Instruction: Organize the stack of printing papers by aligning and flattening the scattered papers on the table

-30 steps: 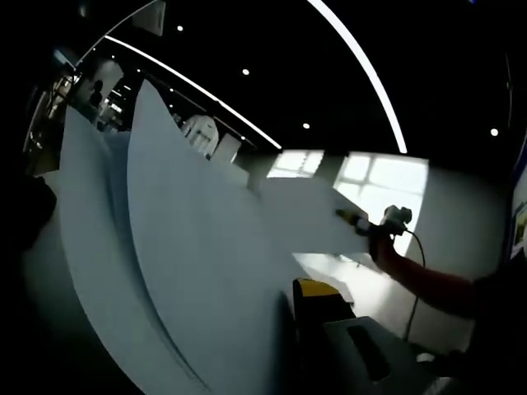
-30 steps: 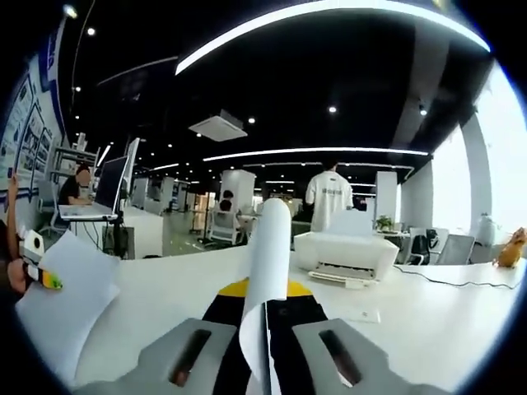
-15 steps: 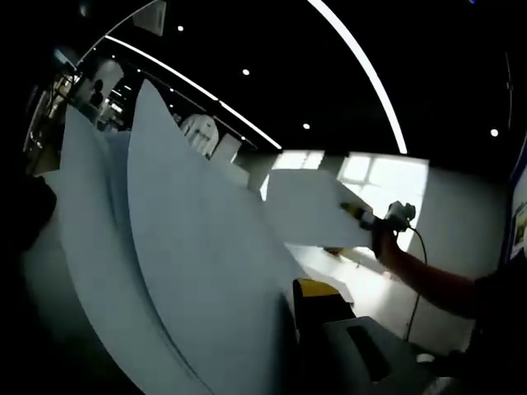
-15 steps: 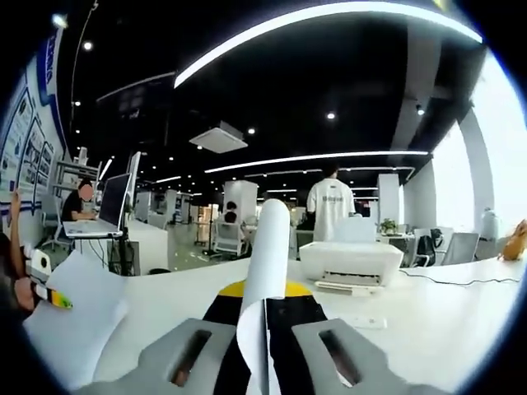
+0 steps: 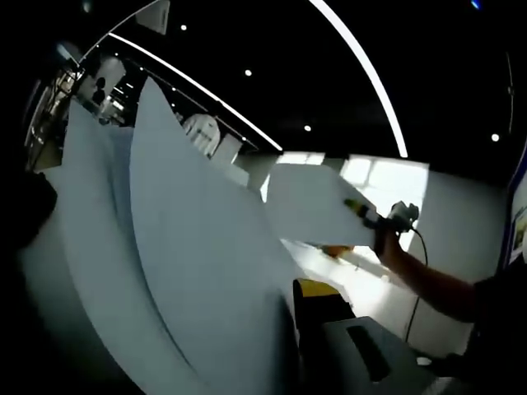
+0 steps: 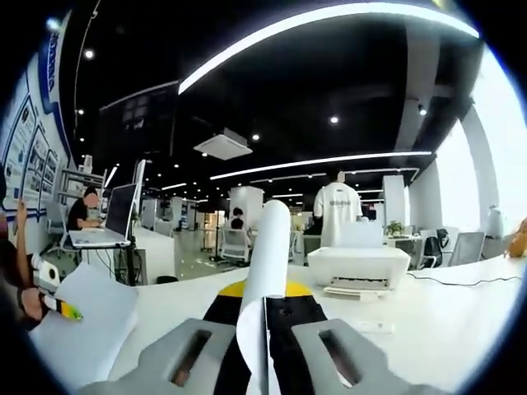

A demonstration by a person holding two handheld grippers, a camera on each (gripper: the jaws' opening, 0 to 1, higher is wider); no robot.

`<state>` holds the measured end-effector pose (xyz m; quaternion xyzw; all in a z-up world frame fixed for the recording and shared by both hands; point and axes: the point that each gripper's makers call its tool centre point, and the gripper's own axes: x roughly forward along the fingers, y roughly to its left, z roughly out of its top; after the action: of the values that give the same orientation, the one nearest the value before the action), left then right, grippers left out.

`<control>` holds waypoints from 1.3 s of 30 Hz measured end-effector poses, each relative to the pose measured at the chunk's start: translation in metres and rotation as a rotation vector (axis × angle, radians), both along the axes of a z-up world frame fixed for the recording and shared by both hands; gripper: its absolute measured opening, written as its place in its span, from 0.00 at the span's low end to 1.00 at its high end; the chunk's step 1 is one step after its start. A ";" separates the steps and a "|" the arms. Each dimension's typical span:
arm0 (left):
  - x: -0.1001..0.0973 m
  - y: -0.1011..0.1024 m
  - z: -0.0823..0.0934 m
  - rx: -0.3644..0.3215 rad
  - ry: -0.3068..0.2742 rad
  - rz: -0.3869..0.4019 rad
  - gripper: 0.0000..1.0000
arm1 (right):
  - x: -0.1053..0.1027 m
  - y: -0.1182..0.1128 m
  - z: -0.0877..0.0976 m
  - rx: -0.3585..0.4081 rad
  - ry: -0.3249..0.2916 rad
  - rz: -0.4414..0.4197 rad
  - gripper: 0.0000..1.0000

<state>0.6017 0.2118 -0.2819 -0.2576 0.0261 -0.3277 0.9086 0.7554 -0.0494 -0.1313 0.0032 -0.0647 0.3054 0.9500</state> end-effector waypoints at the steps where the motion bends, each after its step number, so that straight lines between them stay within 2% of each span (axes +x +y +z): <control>1: 0.000 0.000 0.000 0.000 -0.001 0.000 0.15 | -0.001 0.001 0.001 0.004 -0.001 0.003 0.00; 18: 0.001 0.002 0.000 -0.012 0.009 0.007 0.15 | -0.018 0.017 0.019 0.074 -0.006 0.065 0.00; 23: 0.001 0.002 0.000 -0.014 0.010 0.009 0.15 | -0.028 0.025 0.029 0.113 -0.007 0.102 0.00; 24: 0.001 0.002 0.000 -0.014 0.011 0.009 0.15 | -0.030 0.027 0.033 0.122 -0.022 0.111 0.00; 32: 0.002 0.003 -0.001 -0.014 0.014 0.010 0.15 | -0.048 0.044 0.042 0.162 -0.012 0.170 0.00; 36: 0.002 0.003 -0.001 -0.015 0.015 0.011 0.15 | -0.058 0.057 0.042 0.122 -0.042 0.185 0.00; 39: 0.003 0.004 -0.001 -0.016 0.013 0.012 0.15 | -0.066 0.065 0.045 0.126 -0.049 0.212 0.00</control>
<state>0.6043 0.2158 -0.2825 -0.2670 0.0280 -0.3205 0.9084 0.6891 0.0156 -0.0859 0.0621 -0.1063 0.3994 0.9085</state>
